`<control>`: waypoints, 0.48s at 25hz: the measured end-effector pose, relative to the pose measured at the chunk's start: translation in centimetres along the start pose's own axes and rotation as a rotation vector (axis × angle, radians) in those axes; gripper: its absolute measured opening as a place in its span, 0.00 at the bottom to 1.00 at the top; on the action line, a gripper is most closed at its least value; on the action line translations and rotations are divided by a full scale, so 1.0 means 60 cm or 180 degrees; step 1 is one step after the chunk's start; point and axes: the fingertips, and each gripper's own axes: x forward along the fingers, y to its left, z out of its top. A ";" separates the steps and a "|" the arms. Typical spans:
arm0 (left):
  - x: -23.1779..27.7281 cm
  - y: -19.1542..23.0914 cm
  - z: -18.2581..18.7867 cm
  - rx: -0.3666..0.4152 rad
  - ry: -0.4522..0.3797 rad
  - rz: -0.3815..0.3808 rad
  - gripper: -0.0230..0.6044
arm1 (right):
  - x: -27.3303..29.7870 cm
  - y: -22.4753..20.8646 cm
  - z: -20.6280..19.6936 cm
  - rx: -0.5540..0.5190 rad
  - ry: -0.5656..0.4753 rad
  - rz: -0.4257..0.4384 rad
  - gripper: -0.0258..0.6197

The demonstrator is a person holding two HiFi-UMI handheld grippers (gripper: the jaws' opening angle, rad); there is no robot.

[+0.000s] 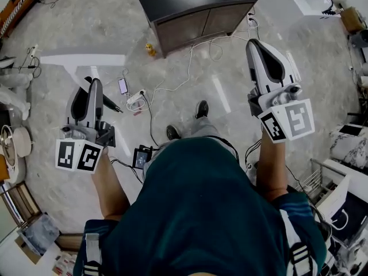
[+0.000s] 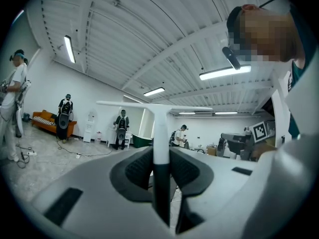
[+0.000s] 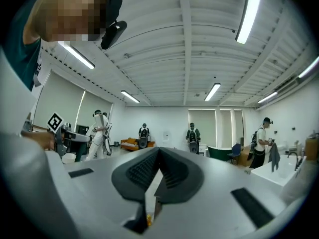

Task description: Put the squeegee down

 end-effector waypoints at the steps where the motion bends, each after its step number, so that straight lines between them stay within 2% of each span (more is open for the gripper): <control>1: 0.009 0.000 0.000 0.0001 0.0008 0.0032 0.18 | 0.009 -0.009 -0.001 0.0006 -0.0010 0.0033 0.05; 12: 0.146 -0.020 -0.017 0.0000 0.0054 0.0291 0.18 | 0.104 -0.143 -0.050 0.0139 0.0013 0.0319 0.05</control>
